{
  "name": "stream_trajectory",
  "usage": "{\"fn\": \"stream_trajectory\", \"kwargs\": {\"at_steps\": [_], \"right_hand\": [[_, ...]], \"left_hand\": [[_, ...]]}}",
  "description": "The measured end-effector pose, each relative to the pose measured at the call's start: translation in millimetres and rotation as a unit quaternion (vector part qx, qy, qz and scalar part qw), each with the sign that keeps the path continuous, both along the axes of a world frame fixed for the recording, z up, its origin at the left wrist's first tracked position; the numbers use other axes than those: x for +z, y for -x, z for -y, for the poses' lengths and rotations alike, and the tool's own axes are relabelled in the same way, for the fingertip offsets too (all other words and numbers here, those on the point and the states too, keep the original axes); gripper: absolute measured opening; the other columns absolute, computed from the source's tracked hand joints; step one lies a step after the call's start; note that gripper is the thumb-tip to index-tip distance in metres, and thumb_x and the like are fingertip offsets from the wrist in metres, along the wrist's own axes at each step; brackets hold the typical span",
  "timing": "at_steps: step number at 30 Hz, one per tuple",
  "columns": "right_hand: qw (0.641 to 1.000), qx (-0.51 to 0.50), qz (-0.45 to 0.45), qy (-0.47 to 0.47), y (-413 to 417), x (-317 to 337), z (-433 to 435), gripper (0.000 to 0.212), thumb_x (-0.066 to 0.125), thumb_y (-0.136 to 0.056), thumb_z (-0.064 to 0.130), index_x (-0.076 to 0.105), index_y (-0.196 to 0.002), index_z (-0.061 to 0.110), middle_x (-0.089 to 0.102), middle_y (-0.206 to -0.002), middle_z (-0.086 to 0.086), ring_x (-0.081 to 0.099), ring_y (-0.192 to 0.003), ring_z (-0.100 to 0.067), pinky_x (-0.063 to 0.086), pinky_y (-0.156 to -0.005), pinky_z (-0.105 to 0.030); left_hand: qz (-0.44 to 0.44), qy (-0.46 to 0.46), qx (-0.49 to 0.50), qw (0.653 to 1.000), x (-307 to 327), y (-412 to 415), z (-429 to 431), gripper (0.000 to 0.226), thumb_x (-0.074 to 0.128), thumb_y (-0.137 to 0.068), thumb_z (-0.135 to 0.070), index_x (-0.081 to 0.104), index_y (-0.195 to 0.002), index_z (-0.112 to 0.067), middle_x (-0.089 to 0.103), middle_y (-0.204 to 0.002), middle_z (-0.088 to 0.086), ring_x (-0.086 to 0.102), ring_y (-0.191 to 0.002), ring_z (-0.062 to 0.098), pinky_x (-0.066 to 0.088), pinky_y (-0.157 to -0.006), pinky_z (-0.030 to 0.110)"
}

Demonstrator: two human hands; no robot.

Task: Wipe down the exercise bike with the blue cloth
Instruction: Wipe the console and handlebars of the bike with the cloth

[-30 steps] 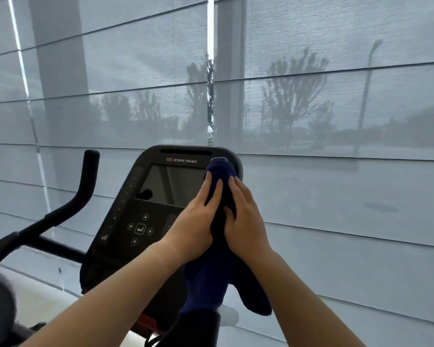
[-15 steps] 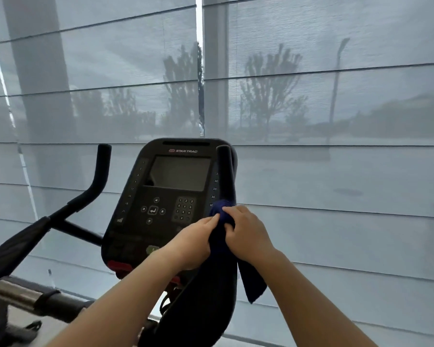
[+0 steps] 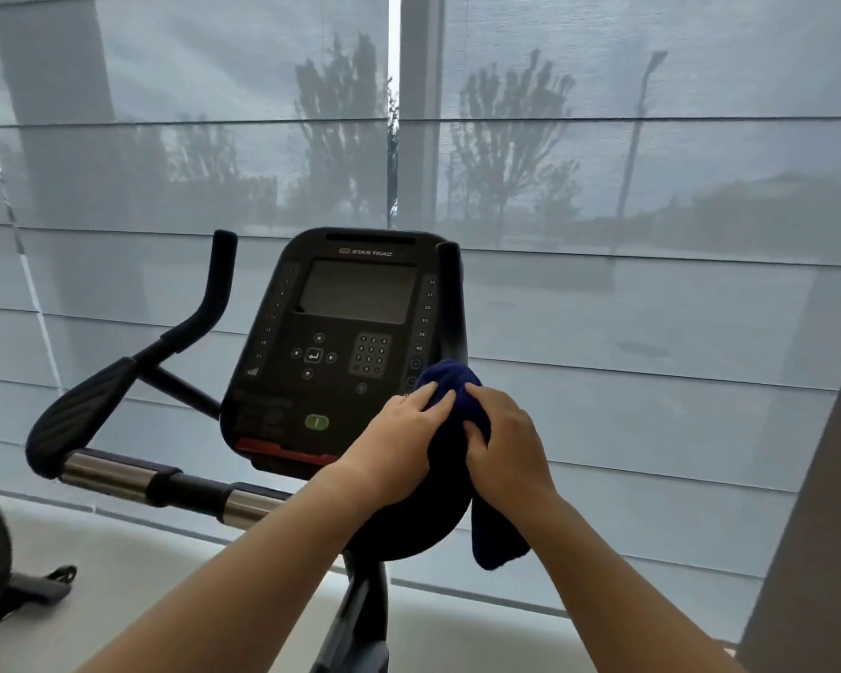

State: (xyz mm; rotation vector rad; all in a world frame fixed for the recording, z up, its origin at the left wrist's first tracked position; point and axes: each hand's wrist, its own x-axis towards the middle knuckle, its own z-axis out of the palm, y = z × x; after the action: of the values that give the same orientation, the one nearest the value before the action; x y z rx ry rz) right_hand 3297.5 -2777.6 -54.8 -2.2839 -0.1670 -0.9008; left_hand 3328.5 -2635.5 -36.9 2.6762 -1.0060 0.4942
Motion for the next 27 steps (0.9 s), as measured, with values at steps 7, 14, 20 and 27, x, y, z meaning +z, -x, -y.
{"fn": "stream_trajectory", "kwargs": {"at_steps": [7,14,20,27], "right_hand": [[0.996,0.009,0.089,-0.013,-56,18,12,0.038,0.053,-0.086,0.001,0.056,-0.123,0.010,0.057,-0.124,-0.005,0.050,-0.110,-0.024,0.033,-0.097,-0.021],[0.980,-0.002,0.195,-0.029,-142,82,41,0.040,0.050,-0.091,0.008,0.048,-0.130,0.011,0.045,-0.135,-0.006,0.035,-0.125,-0.021,0.031,-0.106,-0.032],[0.989,0.083,0.110,0.060,-213,94,40,0.063,0.042,-0.096,0.022,0.006,-0.148,0.019,0.009,-0.156,-0.003,0.010,-0.141,-0.017,0.013,-0.113,-0.025],[0.981,0.091,0.171,0.001,-233,78,38,0.062,0.043,-0.095,0.019,0.011,-0.147,0.025,0.023,-0.151,0.001,0.029,-0.132,-0.011,0.020,-0.096,-0.013]], "left_hand": [[0.080,0.080,0.016,0.993,14,-48,17,0.061,0.048,-0.088,-0.001,0.029,-0.144,-0.015,0.036,-0.145,0.007,0.036,-0.128,0.024,0.029,-0.108,0.030],[0.227,0.136,0.062,0.962,75,-115,58,0.060,0.048,-0.091,-0.006,0.024,-0.145,-0.016,0.027,-0.149,0.006,0.023,-0.135,0.021,0.025,-0.109,0.028],[0.143,0.101,0.057,0.983,86,-173,74,0.088,0.052,-0.089,-0.009,-0.014,-0.144,-0.024,-0.023,-0.153,0.002,0.001,-0.143,0.023,0.017,-0.115,0.028],[0.104,0.125,0.021,0.986,77,-190,62,0.105,0.052,-0.079,0.004,-0.020,-0.137,-0.046,-0.034,-0.147,-0.017,0.050,-0.109,0.016,0.042,-0.070,0.010]]}}
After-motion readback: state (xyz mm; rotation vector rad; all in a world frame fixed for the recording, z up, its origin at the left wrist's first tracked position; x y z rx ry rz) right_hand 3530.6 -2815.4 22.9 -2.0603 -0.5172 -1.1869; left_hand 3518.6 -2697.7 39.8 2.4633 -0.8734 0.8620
